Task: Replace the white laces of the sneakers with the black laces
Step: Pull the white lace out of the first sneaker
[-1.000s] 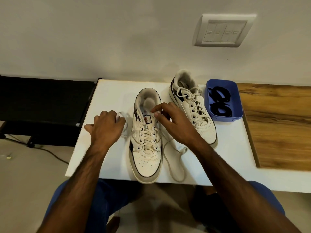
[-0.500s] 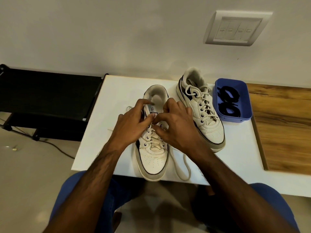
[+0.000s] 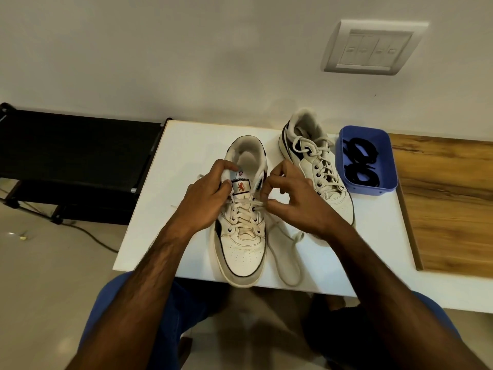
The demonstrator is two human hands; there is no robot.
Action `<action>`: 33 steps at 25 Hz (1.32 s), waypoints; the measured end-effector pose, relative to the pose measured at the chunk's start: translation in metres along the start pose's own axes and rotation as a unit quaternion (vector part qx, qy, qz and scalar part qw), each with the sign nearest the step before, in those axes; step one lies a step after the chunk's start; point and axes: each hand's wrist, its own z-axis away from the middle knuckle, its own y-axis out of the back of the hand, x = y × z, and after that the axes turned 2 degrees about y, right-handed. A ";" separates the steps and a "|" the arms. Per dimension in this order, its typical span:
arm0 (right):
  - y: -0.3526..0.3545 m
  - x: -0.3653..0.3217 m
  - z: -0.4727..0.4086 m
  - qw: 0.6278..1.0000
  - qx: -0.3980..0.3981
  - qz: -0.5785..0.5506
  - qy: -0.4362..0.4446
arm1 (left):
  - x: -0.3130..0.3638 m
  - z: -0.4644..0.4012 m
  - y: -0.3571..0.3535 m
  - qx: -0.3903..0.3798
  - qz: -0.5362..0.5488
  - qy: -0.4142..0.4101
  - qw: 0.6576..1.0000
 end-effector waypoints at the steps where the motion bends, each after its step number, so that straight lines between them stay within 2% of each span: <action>1: -0.004 -0.001 0.000 1.000 0.027 0.007 0.002 | 0.001 0.000 0.000 0.001 0.005 0.000 1.000; 3: -0.016 -0.010 -0.003 0.996 0.067 0.062 0.025 | 0.001 0.000 0.000 0.004 0.013 0.002 1.000; 6: -0.029 -0.016 -0.010 0.969 0.069 0.225 0.070 | 0.000 -0.001 -0.001 0.009 0.014 0.004 1.000; 10: -0.038 -0.023 -0.011 0.953 0.072 0.282 0.088 | 0.000 -0.001 -0.002 0.012 0.020 -0.001 1.000; 12: -0.035 -0.023 -0.011 0.964 0.056 0.247 0.077 | 0.000 -0.002 -0.001 0.007 0.021 0.000 1.000; 13: -0.028 -0.020 -0.010 0.980 0.043 0.186 0.057 | 0.001 -0.001 -0.001 0.006 0.021 0.000 1.000; 15: -0.008 -0.014 -0.008 0.999 0.033 -0.006 0.017 | 0.003 0.000 0.000 0.009 0.021 0.002 1.000; 17: 0.011 -0.008 -0.003 0.987 0.066 -0.144 -0.009 | 0.003 0.000 0.000 0.015 0.006 0.000 1.000; 18: 0.017 -0.006 -0.001 0.983 0.084 -0.159 -0.019 | 0.004 0.000 0.000 0.017 0.000 -0.003 1.000; 21: 0.006 -0.006 -0.001 0.992 0.104 -0.074 -0.004 | 0.004 0.000 -0.001 0.017 0.000 -0.008 1.000; 23: -0.013 -0.009 -0.005 0.993 0.098 0.053 0.035 | 0.004 -0.001 -0.001 0.019 -0.001 -0.009 1.000; 25: -0.029 -0.011 -0.009 0.973 0.086 0.200 0.073 | 0.003 -0.001 -0.002 0.022 -0.003 -0.007 1.000; 27: -0.038 -0.015 -0.011 0.955 0.086 0.270 0.083 | 0.003 -0.001 -0.002 0.021 -0.001 -0.003 1.000; 29: -0.041 -0.018 -0.012 0.957 0.079 0.269 0.074 | 0.003 -0.002 -0.002 0.020 0.000 -0.001 1.000; 31: -0.036 -0.020 -0.013 0.972 0.065 0.221 0.049 | 0.003 -0.001 -0.002 0.018 -0.001 -0.003 1.000; 33: -0.021 -0.017 -0.012 0.996 0.056 0.075 -0.002 | 0.004 -0.001 -0.001 0.019 0.002 -0.005 1.000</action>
